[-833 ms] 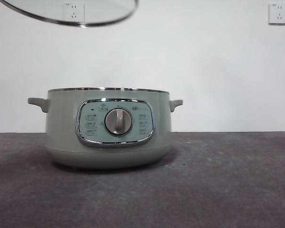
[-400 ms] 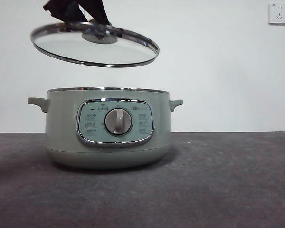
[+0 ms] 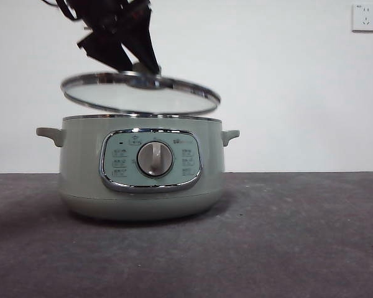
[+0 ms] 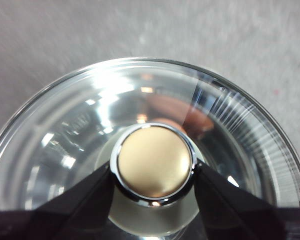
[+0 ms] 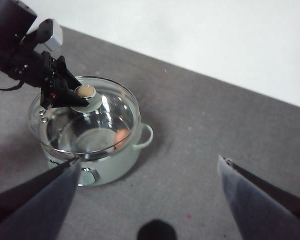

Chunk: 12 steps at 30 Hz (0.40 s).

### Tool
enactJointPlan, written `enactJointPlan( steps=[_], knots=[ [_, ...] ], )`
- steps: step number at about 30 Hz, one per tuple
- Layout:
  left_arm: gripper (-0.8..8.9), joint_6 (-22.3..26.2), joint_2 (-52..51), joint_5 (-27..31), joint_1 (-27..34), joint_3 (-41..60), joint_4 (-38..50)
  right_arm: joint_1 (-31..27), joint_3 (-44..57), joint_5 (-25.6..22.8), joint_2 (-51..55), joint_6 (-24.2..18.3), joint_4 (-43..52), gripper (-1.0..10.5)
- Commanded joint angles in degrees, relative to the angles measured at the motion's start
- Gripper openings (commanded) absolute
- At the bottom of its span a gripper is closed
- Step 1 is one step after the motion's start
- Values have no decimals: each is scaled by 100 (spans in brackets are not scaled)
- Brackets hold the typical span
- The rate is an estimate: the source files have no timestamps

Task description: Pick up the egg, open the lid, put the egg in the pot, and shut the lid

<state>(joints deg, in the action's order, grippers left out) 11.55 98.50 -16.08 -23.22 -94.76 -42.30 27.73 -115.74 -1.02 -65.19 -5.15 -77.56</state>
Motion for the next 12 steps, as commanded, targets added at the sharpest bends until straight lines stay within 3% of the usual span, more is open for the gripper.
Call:
enactJointPlan(
  steps=[1,12],
  knots=[
    [-6,63,7,-81,-48,-52,232,4,195,-13,133,44,-142,469],
    [-6,24,225,-35,-48,-46,151,4,326,-15,286,17,-142,469]
  ],
)
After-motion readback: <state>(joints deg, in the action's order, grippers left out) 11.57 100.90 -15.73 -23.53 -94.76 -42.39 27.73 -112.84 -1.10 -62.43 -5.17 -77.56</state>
